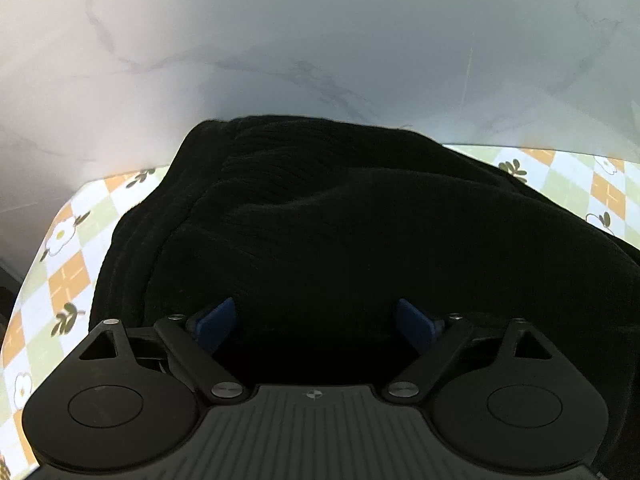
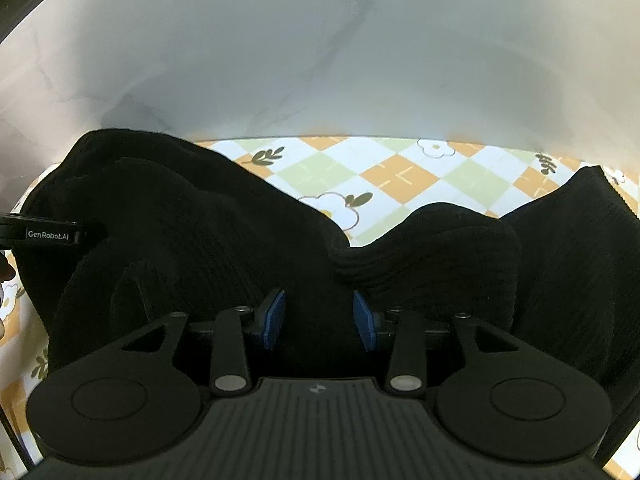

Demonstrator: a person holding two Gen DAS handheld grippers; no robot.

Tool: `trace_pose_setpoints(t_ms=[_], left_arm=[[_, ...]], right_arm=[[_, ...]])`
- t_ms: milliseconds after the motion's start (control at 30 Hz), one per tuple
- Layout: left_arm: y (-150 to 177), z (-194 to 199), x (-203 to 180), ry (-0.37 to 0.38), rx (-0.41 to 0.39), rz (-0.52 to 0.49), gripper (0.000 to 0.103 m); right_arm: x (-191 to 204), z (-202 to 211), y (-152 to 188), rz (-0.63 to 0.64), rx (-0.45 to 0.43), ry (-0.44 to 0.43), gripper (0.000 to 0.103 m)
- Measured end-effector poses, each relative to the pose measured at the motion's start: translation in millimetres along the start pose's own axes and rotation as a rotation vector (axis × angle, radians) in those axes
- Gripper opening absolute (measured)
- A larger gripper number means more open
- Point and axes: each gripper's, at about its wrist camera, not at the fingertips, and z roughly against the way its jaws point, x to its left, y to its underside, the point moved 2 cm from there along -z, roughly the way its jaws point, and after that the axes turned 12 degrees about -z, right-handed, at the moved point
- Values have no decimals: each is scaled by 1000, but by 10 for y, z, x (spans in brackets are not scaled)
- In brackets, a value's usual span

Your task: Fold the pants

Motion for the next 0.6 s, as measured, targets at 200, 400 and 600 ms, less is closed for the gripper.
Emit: trace_pose_setpoints(t_ms=[200, 400, 600], left_arm=[[22, 13, -101, -25, 25, -17, 91], [218, 34, -141, -31, 55, 1, 91], [416, 198, -252, -42, 91, 36, 91]], right_arm=[[16, 23, 87, 9, 14, -14, 41], [20, 127, 218, 51, 37, -34, 41], [5, 332, 433, 69, 64, -56, 41]])
